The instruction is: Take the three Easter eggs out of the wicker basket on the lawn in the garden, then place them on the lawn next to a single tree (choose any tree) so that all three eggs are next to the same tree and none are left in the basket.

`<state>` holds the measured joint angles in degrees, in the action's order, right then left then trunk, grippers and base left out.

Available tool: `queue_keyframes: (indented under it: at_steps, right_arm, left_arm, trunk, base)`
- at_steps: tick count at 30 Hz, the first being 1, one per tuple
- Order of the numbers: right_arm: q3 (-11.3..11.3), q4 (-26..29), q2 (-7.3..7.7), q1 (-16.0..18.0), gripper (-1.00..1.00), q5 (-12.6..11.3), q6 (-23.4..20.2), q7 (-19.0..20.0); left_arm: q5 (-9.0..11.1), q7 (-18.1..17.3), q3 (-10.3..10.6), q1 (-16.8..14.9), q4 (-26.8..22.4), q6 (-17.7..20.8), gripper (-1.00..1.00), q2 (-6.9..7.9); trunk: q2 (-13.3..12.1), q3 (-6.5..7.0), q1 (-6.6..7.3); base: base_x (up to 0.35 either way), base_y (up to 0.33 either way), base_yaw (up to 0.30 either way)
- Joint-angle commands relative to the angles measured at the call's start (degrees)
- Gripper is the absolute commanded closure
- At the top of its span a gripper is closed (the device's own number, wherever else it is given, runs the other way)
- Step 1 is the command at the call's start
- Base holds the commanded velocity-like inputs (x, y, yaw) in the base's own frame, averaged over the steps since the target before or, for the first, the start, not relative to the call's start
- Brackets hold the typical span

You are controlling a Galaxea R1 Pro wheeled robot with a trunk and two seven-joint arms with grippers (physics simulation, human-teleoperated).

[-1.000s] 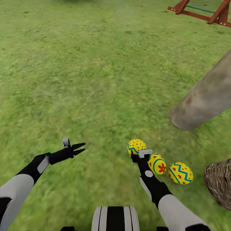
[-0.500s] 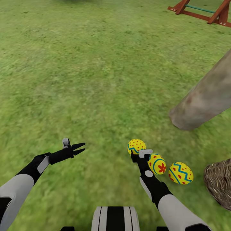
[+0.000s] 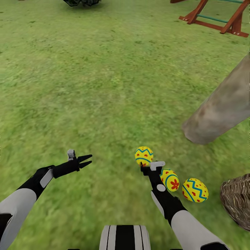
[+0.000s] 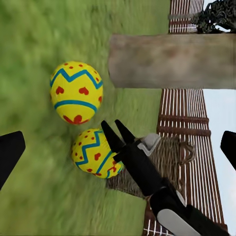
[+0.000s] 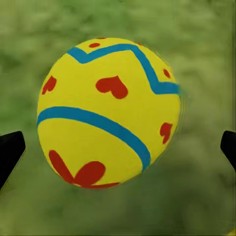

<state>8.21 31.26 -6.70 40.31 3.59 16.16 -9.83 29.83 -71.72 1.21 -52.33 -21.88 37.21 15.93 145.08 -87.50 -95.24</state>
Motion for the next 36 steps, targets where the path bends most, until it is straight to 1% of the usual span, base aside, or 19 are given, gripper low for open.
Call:
queue_keyframes:
  at_steps: [1, 4, 5, 6, 8, 9, 11, 12, 13, 14, 15, 16, 18, 22, 24, 25, 28, 31, 36]
  right_arm:
    - [0.22, -0.04, 0.03, 0.03, -1.00, 0.37, 0.05, -0.54]
    - [0.22, 0.02, 0.02, 0.03, -1.00, 0.35, 0.08, -0.54]
    - [0.16, 0.03, 0.02, 0.03, -1.00, 0.27, 0.04, -0.54]
    - [0.09, 0.25, 0.02, 0.03, -1.00, 0.22, 0.03, -0.52]
    - [0.12, 2.25, 0.02, 0.03, -1.00, 0.13, -0.30, -0.55]
    - [0.13, 4.14, 0.00, 0.03, -1.00, 0.05, -1.27, -0.87]
    - [0.13, 5.29, -0.18, 0.03, -1.00, -0.04, -5.58, -3.14]
    - [0.15, 6.60, -0.36, 0.03, -1.00, -0.44, -9.20, -4.19]
    - [0.20, 7.51, -0.48, 0.03, -1.00, -1.44, -12.51, -4.56]
    - [0.24, 8.38, -0.54, 0.03, -1.00, -3.25, -15.07, -4.74]
    - [0.28, 9.49, -0.57, 0.01, -1.00, -5.25, -16.49, -4.88]
    - [0.38, 10.62, -0.58, -0.03, -1.00, -6.71, -17.35, -4.97]
    - [0.53, 12.14, -0.60, -0.12, -1.00, -7.71, -18.06, -5.01]
    - [0.77, 12.72, -0.74, -0.19, -1.00, -7.89, -18.96, -4.96]
    - [1.34, 13.10, -1.34, -0.25, -1.00, -7.89, -18.97, -4.93]
    - [2.70, 13.32, -1.97, -0.29, -1.00, -7.78, -18.96, -5.00]
    - [3.11, 13.65, -2.09, -0.32, -1.00, -7.62, -18.77, -5.17]
    - [3.15, 13.71, -2.09, -0.33, -1.00, -7.44, -18.71, -5.40]
    - [3.25, 13.74, -2.09, -0.32, -1.00, -7.45, -18.70, -7.81]
  left_arm:
    - [0.19, 0.10, 0.17, -0.01, 0.00, 0.62, -1.00, -0.05]
    - [0.20, 0.72, 0.25, -0.02, 0.00, 0.70, -1.00, 0.04]
    - [0.18, 3.46, 0.33, -0.03, 0.00, 0.82, -1.00, 0.03]
    - [0.21, 7.43, 0.36, -0.05, -0.05, 0.90, -1.00, -0.04]
    - [0.22, 9.30, 0.31, -0.04, -0.08, 0.89, -1.00, -0.08]
    - [0.17, 10.14, 0.33, -0.03, -0.08, 0.86, -1.00, -0.12]
    - [0.07, 10.78, 0.39, -0.01, -0.09, 0.77, -1.00, -0.18]
    - [0.06, 11.61, 0.43, -0.02, -0.09, 0.76, -1.00, -0.19]
    - [0.09, 12.97, 0.42, -0.04, -0.12, 0.76, -1.00, -0.20]
    - [0.16, 14.45, 0.40, -0.03, -0.22, 0.76, -1.00, -0.20]
    - [0.19, 15.38, 0.34, -0.01, -0.29, 0.76, -1.00, -0.20]
    - [0.21, 15.91, 0.32, -0.02, -0.32, 0.76, -1.00, -0.20]
    - [0.23, 16.00, 0.29, -0.04, -0.35, 0.69, -1.00, -0.20]
    - [0.23, 16.00, 0.28, -0.03, -0.37, 0.67, -1.00, -0.20]
    - [0.23, 16.00, 0.28, 0.00, -0.39, 0.67, -1.00, -0.20]
    - [0.25, 16.03, 0.28, -0.03, -0.43, 0.67, -1.00, -0.27]
    - [0.31, 15.87, 0.18, -0.04, -0.44, 0.60, -1.00, -0.28]
    - [0.32, 15.74, 0.11, -0.04, -0.44, 0.54, -1.00, -0.28]
    - [0.32, 15.66, 0.10, -0.03, -0.44, 0.53, -1.00, -0.28]
  trunk:
    - [0.00, 0.20, 0.03]
    - [-0.04, 0.86, 0.11]
    - [-0.06, 1.08, 0.13]
    - [-0.07, 1.30, 0.16]
    - [-0.10, 1.75, 0.21]
    - [-0.11, 1.97, 0.24]
    - [-0.14, 2.41, 0.29]
    - [-0.15, 2.63, 0.31]
    - [-0.16, 2.86, 0.34]
    - [-0.18, 3.08, 0.37]
    - [-0.19, 3.30, 0.39]
    - [-0.20, 3.52, 0.42]
    - [-0.23, 3.96, 0.47]
    - [-0.28, 4.85, 0.57]
    - [-0.31, 5.29, 0.62]
    - [-0.32, 5.51, 0.65]
    - [-0.37, 6.26, 0.73]
    - [-0.41, 7.19, 0.80]
    - [-0.47, 8.75, 0.93]
  base:
    - [0.000, 0.000, 0.000]
    - [0.000, 0.000, 0.000]
    - [0.000, 0.000, 0.000]
    - [-0.118, 0.000, 0.000]
    - [-0.233, 0.000, 0.000]
    - [-0.318, 0.000, 0.000]
    - [-0.338, 0.000, 0.000]
    - [-0.343, 0.000, 0.000]
    - [-0.344, 0.000, 0.000]
    - [-0.345, 0.000, 0.000]
    - [-0.345, 0.000, 0.000]
    - [-0.345, 0.000, 0.000]
    - [-0.345, 0.000, 0.000]
    - [-0.345, 0.000, 0.000]
    - [-0.345, 0.000, 0.000]
    - [-0.345, 0.000, 0.000]
    - [-0.329, -0.042, 0.000]
    - [-0.088, -0.039, 0.000]
    - [-0.008, -0.003, 0.000]
